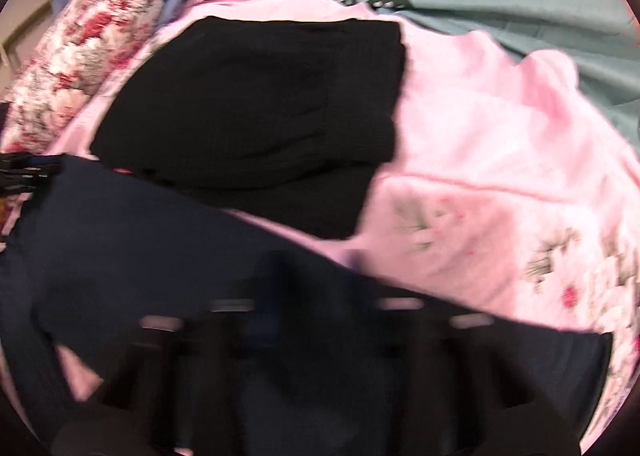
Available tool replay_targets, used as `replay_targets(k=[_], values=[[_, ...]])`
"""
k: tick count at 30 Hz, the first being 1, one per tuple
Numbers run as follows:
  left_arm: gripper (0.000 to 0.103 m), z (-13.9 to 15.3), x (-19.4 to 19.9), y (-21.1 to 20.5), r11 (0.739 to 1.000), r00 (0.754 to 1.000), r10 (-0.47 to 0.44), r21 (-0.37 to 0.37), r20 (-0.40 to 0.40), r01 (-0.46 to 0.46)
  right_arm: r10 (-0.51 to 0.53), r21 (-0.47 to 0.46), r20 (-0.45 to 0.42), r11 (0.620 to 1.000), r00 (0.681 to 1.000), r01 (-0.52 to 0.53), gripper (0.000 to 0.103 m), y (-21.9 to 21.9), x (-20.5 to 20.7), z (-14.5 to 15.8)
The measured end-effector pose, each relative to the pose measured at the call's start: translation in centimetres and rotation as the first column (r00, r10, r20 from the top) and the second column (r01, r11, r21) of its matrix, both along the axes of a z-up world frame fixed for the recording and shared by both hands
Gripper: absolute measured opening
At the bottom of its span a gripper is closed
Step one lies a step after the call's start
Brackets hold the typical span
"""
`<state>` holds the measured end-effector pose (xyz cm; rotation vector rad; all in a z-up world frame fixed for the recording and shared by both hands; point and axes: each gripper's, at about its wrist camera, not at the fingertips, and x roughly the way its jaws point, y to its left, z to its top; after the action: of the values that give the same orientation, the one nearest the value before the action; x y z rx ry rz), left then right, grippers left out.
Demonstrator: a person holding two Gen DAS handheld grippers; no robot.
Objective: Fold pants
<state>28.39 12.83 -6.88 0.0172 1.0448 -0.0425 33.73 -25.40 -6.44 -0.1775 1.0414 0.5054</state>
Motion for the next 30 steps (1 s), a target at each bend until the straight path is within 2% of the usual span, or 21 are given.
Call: replay_targets(k=[1,3,5,8,12,15,18,20,23,25,26,27,28,30], values=[[0.025,0.4,-0.1,-0.1,1.0,1.0,0.003,0.005,0.011,-0.003,0.001,-0.012,0.005,1.0,1.0,-0.001,0.007,0.2,-0.3,0.1],[0.005,2.0,-0.8,0.0,1.0,0.999,0.007,-0.022,0.045,-0.006,-0.012,-0.013,0.015,1.0,1.0,0.012,0.006,0.2,-0.9,0.7],[0.004,4.0,-1.9,0.0,0.999,0.995,-0.009,-0.04,0.095,0.012,-0.034,0.04,0.045,0.999,0.998,0.032,0.006,-0.6,-2.2,2.6],[0.004,6.7,-4.5,-0.4,0.999,0.987,-0.038,-0.029,0.156,0.043,-0.053,0.128,0.094,0.991,0.994,0.041,0.006,-2.4,-5.2,6.1],[0.004,8.7,-8.5,-0.5,0.996,0.976,-0.067,-0.046,0.206,0.078,-0.045,0.164,0.158,0.986,0.986,0.019,0.006,-4.3,-11.0,9.7],[0.004,9.2,-13.6,-0.6,0.993,0.972,-0.078,-0.072,0.224,0.096,-0.031,0.175,0.191,0.984,0.981,-0.003,0.006,-5.6,-16.8,11.1],[0.004,8.4,-17.1,-0.8,0.992,0.973,-0.084,-0.075,0.214,0.103,-0.02,0.183,0.169,0.983,0.985,-0.011,0.006,-6.1,-20.4,10.2],[0.004,6.7,-18.8,-0.7,0.992,0.983,-0.075,-0.086,0.169,0.09,-0.024,0.196,0.127,0.981,0.992,-0.002,0.006,-6.3,-22.6,8.6],[0.004,4.3,-19.7,-0.7,0.994,0.994,-0.049,-0.093,0.103,0.058,-0.03,0.188,0.039,0.982,0.999,0.022,0.006,-5.6,-25.0,4.6],[0.013,2.6,-19.8,-0.6,0.994,0.999,-0.025,-0.103,0.045,0.03,-0.049,0.15,0.0,0.988,0.999,0.048,0.008,-5.0,-25.7,2.3],[0.037,2.0,-19.8,-0.4,0.995,1.0,0.002,-0.099,0.015,0.0,-0.06,0.145,-0.023,0.987,0.998,0.062,0.011,-5.0,-25.7,1.6],[0.052,1.6,-19.8,-0.1,0.994,1.0,0.025,-0.109,-0.014,-0.027,-0.071,0.152,-0.041,0.985,0.997,0.077,0.013,-5.1,-25.8,1.1],[0.052,1.4,-20.1,0.3,0.986,0.999,0.031,-0.161,-0.028,-0.035,-0.087,0.174,-0.036,0.98,0.996,0.092,0.02,-5.2,-26.1,1.0],[0.056,1.7,-20.8,0.6,0.98,0.999,0.048,-0.192,-0.025,-0.052,-0.104,0.216,-0.023,0.97,0.994,0.107,0.035,-5.4,-26.6,1.8]])
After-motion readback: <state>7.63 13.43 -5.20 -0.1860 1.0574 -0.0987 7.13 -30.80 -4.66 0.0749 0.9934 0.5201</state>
